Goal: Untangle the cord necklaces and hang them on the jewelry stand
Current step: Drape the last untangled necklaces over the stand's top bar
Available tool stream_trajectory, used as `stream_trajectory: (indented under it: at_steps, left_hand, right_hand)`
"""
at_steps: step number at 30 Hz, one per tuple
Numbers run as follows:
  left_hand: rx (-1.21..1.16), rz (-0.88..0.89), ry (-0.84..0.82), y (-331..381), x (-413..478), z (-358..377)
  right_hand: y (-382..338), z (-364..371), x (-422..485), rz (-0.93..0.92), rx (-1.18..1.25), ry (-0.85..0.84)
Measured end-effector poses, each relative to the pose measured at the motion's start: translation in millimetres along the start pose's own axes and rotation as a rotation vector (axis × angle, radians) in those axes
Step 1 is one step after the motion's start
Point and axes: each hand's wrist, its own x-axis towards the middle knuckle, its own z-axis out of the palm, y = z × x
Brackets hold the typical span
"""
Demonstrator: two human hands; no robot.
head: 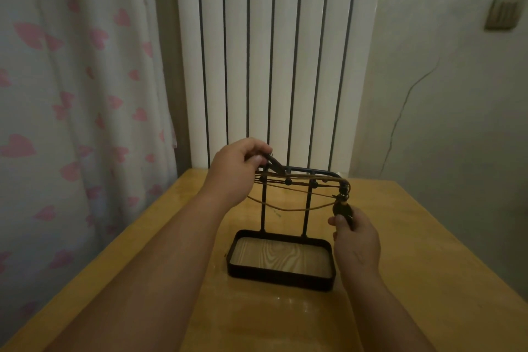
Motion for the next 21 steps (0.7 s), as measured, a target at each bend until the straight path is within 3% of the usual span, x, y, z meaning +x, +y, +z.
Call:
stream_trajectory:
  at_steps: [9,13,21]
  left_hand:
    - [-0.144,-0.095,0.140,3.1,-2.2,4.5]
    - [-0.258,-0.125,0.075,5.6,-2.8,3.0]
    - [0.036,-0.031,-0.091,1.5,-3.7,8.9]
  right_hand:
    - [-2.0,-0.1,-2.0,-0.002,0.004,-0.002]
    - [-2.8,-0.1,-2.4,0.008,0.009,-0.004]
    - [-3.3,2.1,-2.8,0.015,-0.002,0.004]
